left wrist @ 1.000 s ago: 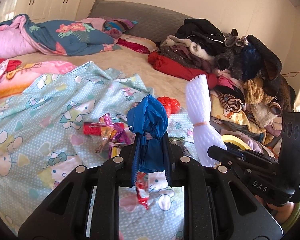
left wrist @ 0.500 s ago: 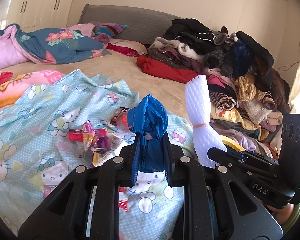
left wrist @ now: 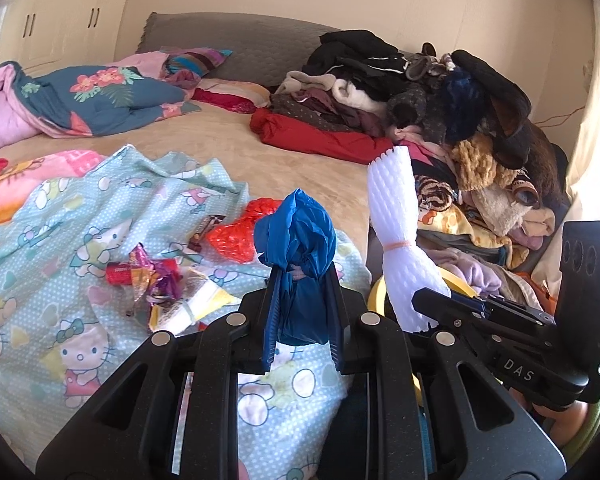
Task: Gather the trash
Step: 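Carry the blue cloth and foam net over the bin with both tools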
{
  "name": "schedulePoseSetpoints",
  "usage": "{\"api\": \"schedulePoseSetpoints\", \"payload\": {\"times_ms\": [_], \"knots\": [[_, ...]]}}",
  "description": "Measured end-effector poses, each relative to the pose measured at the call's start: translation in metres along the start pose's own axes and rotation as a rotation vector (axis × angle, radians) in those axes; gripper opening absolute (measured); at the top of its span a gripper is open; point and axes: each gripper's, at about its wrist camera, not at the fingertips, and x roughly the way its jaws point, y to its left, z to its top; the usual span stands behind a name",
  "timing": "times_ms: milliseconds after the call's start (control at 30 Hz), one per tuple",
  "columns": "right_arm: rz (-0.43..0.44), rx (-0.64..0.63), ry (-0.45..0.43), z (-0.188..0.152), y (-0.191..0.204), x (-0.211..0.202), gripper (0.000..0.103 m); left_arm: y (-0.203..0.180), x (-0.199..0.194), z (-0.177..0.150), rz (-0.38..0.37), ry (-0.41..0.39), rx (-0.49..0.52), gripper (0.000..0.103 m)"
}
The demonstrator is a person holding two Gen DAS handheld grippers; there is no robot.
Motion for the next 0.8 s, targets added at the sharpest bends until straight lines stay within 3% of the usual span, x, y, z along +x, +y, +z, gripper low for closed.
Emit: {"api": "schedulePoseSetpoints", "payload": {"times_ms": [800], "knots": [[-0.064, 0.082, -0.020, -0.017, -0.046, -0.030, 0.016, -0.049, 0.021, -0.002, -0.071, 0.018, 0.066, 0.014]]}}
